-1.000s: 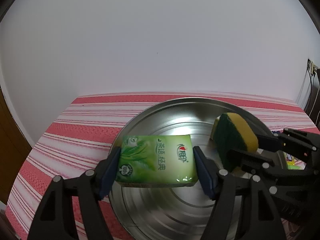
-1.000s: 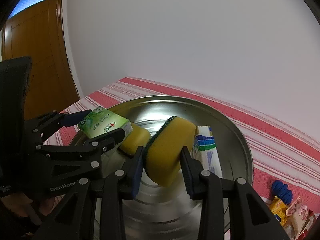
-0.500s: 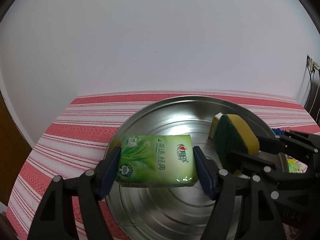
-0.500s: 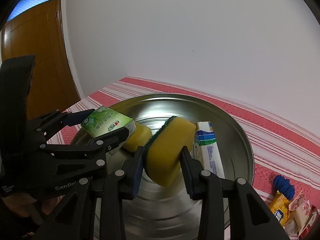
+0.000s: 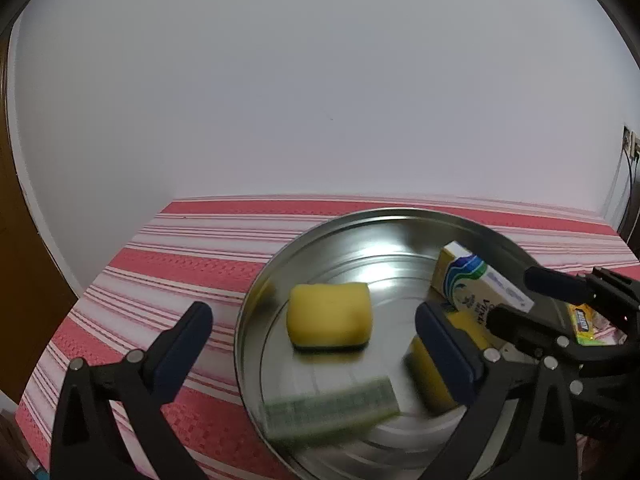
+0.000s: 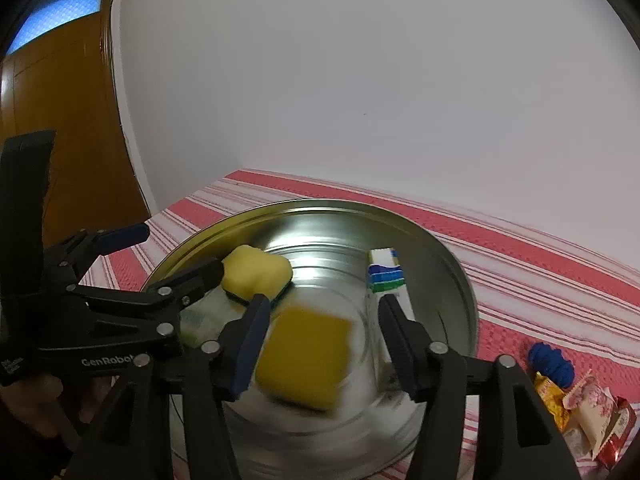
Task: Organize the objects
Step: 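Lower both items into the tin and open both tools, then grasp the white box with red Chinese text with the right tool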
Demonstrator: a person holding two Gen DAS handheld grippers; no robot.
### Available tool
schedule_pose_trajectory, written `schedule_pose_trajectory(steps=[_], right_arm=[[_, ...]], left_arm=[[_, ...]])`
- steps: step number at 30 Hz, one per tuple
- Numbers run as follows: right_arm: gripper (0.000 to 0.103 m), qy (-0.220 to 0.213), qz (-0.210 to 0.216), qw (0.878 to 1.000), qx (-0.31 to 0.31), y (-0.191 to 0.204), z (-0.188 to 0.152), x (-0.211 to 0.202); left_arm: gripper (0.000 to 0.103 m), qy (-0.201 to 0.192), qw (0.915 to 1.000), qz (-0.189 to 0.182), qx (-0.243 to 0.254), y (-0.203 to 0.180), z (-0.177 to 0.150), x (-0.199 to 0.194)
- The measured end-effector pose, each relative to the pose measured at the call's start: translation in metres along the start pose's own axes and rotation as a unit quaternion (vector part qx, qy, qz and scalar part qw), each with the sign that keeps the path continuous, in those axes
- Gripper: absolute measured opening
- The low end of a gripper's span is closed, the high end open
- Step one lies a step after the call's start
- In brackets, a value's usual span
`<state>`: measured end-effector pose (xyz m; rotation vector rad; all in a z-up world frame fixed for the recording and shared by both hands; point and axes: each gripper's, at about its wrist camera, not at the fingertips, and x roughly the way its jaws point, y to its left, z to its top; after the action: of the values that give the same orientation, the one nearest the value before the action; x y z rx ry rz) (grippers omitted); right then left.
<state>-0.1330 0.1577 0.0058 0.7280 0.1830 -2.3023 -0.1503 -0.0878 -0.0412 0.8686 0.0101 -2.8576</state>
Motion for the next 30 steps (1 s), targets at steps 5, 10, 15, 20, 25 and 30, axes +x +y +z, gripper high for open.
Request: schedule_pose_trajectory(steps=[5, 10, 15, 20, 25, 30], right_arm=[[0.06, -0.018, -0.008, 1.0, 0.013, -0.008, -0.009, -0.018], [0.061, -0.034, -0.033, 0.999, 0.01, -0.012, -0.026, -0.046], [0.061, -0.058, -0.078, 0.995, 0.031, -0.034, -0.058, -0.095], [0.06, -0.032, -0.139, 0.989, 0.032, -0.062, -0.086, -0.126], [0.06, -0.004, -0.147, 0.987, 0.063, -0.084, -0.101, -0.137], [0.06, 0.037, -0.14, 0.987, 0.075, -0.092, -0.113, -0.132]], left_arm=[[0.103, -0.017, 0.9999, 0.0, 0.002, -0.005, -0.002, -0.011], [0.103, -0.041, 0.9992, 0.002, -0.004, -0.014, -0.006, -0.026], [0.103, -0.076, 0.9969, -0.022, 0.006, -0.039, -0.017, -0.051], [0.103, -0.082, 0.9943, -0.061, 0.029, -0.076, -0.026, -0.064], [0.103, -0.075, 0.9924, -0.086, 0.046, -0.107, -0.031, -0.065], [0.103, -0.07, 0.9888, -0.107, 0.077, -0.139, -0.038, -0.067]])
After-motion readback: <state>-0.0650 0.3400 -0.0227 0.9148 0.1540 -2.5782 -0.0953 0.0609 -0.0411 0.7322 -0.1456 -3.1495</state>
